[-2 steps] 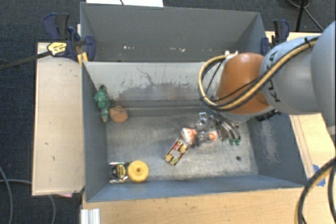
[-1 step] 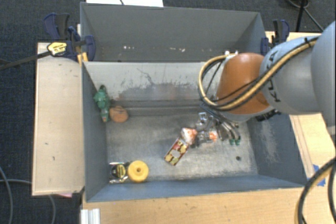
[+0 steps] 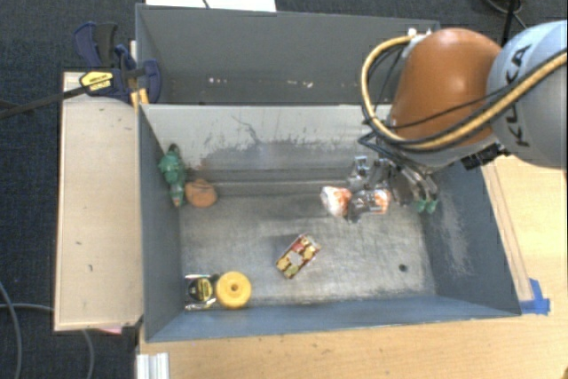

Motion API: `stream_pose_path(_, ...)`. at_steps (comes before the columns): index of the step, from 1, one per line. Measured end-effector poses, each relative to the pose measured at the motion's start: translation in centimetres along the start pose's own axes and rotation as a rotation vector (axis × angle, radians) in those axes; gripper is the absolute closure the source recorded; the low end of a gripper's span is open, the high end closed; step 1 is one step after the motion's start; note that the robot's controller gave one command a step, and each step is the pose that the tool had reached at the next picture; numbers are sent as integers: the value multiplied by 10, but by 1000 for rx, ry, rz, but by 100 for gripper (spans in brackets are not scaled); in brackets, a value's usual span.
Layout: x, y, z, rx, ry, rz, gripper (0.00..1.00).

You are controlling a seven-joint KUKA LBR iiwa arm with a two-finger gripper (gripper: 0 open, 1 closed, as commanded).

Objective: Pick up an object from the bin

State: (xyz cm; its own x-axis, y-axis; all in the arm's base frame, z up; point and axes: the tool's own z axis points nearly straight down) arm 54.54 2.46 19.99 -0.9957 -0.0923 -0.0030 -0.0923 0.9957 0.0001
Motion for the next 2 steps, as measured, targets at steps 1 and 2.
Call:
stream_pose_path(1, 0, 0, 0, 0, 1, 0, 100)
stream_pose_path(2, 2, -15, -33, -1, 5, -69, 100)
